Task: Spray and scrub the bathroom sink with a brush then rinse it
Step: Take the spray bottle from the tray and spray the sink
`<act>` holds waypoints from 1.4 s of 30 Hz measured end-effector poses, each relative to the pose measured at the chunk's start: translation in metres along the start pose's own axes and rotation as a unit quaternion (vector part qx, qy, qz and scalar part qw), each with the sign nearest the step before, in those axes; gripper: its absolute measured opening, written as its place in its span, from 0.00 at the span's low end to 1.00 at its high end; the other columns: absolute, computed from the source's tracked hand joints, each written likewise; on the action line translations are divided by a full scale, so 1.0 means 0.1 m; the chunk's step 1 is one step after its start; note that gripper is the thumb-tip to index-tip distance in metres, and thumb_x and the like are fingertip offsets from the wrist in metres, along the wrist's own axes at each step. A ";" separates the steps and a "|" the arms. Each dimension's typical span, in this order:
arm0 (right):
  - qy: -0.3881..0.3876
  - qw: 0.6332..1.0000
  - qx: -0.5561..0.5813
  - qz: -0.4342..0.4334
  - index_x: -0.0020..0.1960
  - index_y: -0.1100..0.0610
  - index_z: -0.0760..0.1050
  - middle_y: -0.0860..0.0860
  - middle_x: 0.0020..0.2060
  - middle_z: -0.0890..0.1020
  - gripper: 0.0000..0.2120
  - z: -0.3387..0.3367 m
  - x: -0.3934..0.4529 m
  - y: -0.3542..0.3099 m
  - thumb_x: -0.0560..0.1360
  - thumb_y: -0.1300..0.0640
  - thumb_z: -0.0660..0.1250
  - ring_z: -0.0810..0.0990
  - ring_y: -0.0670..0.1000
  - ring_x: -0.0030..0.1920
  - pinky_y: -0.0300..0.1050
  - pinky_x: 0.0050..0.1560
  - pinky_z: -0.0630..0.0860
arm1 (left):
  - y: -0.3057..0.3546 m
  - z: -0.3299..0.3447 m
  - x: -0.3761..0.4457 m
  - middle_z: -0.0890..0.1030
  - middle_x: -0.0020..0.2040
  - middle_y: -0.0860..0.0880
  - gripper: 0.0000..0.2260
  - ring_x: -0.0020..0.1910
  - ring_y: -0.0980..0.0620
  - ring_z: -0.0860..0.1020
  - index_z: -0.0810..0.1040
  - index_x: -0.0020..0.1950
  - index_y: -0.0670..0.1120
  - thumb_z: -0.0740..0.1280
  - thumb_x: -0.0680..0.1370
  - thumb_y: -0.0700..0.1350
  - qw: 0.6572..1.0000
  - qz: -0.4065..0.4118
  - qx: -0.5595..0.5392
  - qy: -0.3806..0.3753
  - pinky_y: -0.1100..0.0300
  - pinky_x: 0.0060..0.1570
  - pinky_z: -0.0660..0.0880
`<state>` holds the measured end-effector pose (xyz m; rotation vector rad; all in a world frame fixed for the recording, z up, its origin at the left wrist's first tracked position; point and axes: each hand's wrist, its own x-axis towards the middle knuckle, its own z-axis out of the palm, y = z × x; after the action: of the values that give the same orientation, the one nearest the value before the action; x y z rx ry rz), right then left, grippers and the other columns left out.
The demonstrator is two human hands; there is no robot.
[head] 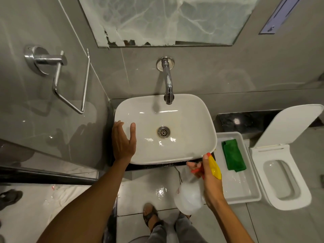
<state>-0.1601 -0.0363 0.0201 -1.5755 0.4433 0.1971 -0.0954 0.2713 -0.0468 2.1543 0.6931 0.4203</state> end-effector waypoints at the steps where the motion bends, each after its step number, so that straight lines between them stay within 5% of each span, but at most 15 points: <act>1: -0.014 1.000 0.021 0.006 0.53 0.58 0.82 0.56 0.46 0.90 0.23 -0.03 -0.02 0.02 0.84 0.38 0.61 0.90 0.55 0.55 0.49 0.60 0.85 | 0.00 0.00 0.00 0.76 0.78 0.39 0.31 0.80 0.38 0.73 0.75 0.75 0.39 0.59 0.85 0.64 1.000 0.003 0.000 0.000 0.40 0.80 0.71; 4: -0.010 0.999 0.029 0.023 0.54 0.61 0.82 0.56 0.48 0.90 0.24 -0.03 -0.11 0.08 0.85 0.41 0.60 0.90 0.52 0.54 0.47 0.59 0.84 | -0.01 -0.01 -0.01 0.76 0.77 0.39 0.30 0.79 0.38 0.73 0.75 0.74 0.39 0.59 0.86 0.63 1.000 0.005 -0.004 0.000 0.40 0.79 0.71; 8: 0.066 0.997 -0.029 0.009 0.43 0.65 0.78 0.65 0.32 0.82 0.27 0.05 -0.20 0.15 0.82 0.40 0.62 0.82 0.42 0.28 0.28 0.34 0.77 | -0.01 -0.01 -0.02 0.77 0.77 0.39 0.29 0.78 0.38 0.74 0.75 0.74 0.39 0.59 0.86 0.61 1.000 0.002 -0.011 -0.001 0.40 0.78 0.73; 11: 0.045 0.998 -0.003 0.052 0.51 0.65 0.81 0.61 0.37 0.88 0.25 0.08 -0.26 0.24 0.83 0.42 0.64 0.89 0.43 0.37 0.20 0.39 0.75 | -0.01 -0.02 -0.02 0.77 0.76 0.39 0.28 0.77 0.37 0.75 0.75 0.74 0.39 0.59 0.86 0.61 1.000 0.006 -0.012 -0.001 0.39 0.77 0.74; 15: -0.036 0.994 -0.006 0.103 0.65 0.57 0.81 0.55 0.48 0.90 0.24 0.21 -0.35 0.35 0.82 0.39 0.64 0.90 0.51 0.52 0.47 0.58 0.85 | -0.03 -0.02 -0.02 0.79 0.74 0.39 0.27 0.75 0.38 0.77 0.76 0.72 0.38 0.60 0.87 0.60 1.000 0.014 -0.012 0.010 0.39 0.75 0.75; 19: -0.065 0.990 -0.102 0.066 0.53 0.47 0.84 0.55 0.29 0.84 0.17 0.49 -0.46 0.35 0.81 0.36 0.64 0.87 0.50 0.33 0.57 0.50 0.87 | -0.04 -0.01 -0.02 0.78 0.74 0.40 0.25 0.74 0.39 0.77 0.76 0.73 0.39 0.61 0.88 0.58 1.000 0.005 -0.019 0.016 0.41 0.75 0.76; 22: -0.088 0.989 -0.088 0.079 0.47 0.38 0.84 0.57 0.29 0.84 0.11 0.69 -0.53 0.26 0.81 0.37 0.65 0.86 0.52 0.33 0.55 0.49 0.87 | -0.04 -0.02 -0.02 0.78 0.76 0.40 0.24 0.75 0.39 0.77 0.75 0.75 0.40 0.62 0.88 0.57 1.000 -0.008 -0.022 0.015 0.41 0.76 0.75; 27: -0.145 0.983 0.001 0.111 0.60 0.62 0.81 0.64 0.48 0.88 0.25 0.89 -0.45 0.17 0.83 0.40 0.65 0.90 0.57 0.52 0.51 0.59 0.85 | -0.03 -0.02 -0.01 0.78 0.75 0.40 0.26 0.75 0.39 0.77 0.75 0.75 0.39 0.60 0.88 0.58 0.999 -0.003 -0.028 0.025 0.41 0.75 0.76; 32: -0.123 0.986 -0.055 0.095 0.69 0.46 0.77 0.53 0.29 0.85 0.18 1.09 -0.33 0.08 0.82 0.40 0.64 0.88 0.53 0.37 0.54 0.58 0.85 | -0.02 -0.02 -0.02 0.78 0.76 0.40 0.28 0.76 0.40 0.77 0.74 0.77 0.39 0.59 0.87 0.60 0.998 -0.011 -0.046 0.031 0.43 0.76 0.76; 35: -0.110 0.990 -0.021 0.086 0.61 0.43 0.78 0.50 0.35 0.89 0.11 1.09 -0.22 0.04 0.83 0.41 0.64 0.90 0.49 0.41 0.40 0.50 0.86 | -0.03 -0.01 -0.01 0.78 0.77 0.40 0.30 0.76 0.40 0.77 0.74 0.78 0.39 0.58 0.87 0.61 0.998 -0.012 -0.050 0.029 0.43 0.76 0.75; 38: -0.103 0.989 0.017 0.100 0.54 0.58 0.83 0.59 0.47 0.90 0.22 1.00 -0.12 -0.02 0.83 0.40 0.64 0.90 0.58 0.53 0.52 0.59 0.85 | -0.04 0.00 0.00 0.78 0.77 0.41 0.29 0.76 0.40 0.77 0.73 0.78 0.40 0.59 0.87 0.61 0.998 -0.012 -0.047 0.028 0.43 0.76 0.76; 42: -0.042 0.997 0.014 0.066 0.51 0.55 0.84 0.56 0.48 0.90 0.23 0.82 -0.01 -0.07 0.82 0.36 0.63 0.90 0.57 0.54 0.55 0.63 0.82 | -0.05 0.01 0.00 0.78 0.76 0.41 0.30 0.75 0.40 0.78 0.74 0.77 0.40 0.58 0.86 0.62 0.999 -0.006 -0.039 0.027 0.42 0.75 0.77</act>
<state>-0.1468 0.0447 0.0220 -1.5048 0.4822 0.3548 -0.0965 0.2737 -0.0510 2.0712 0.7073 0.4923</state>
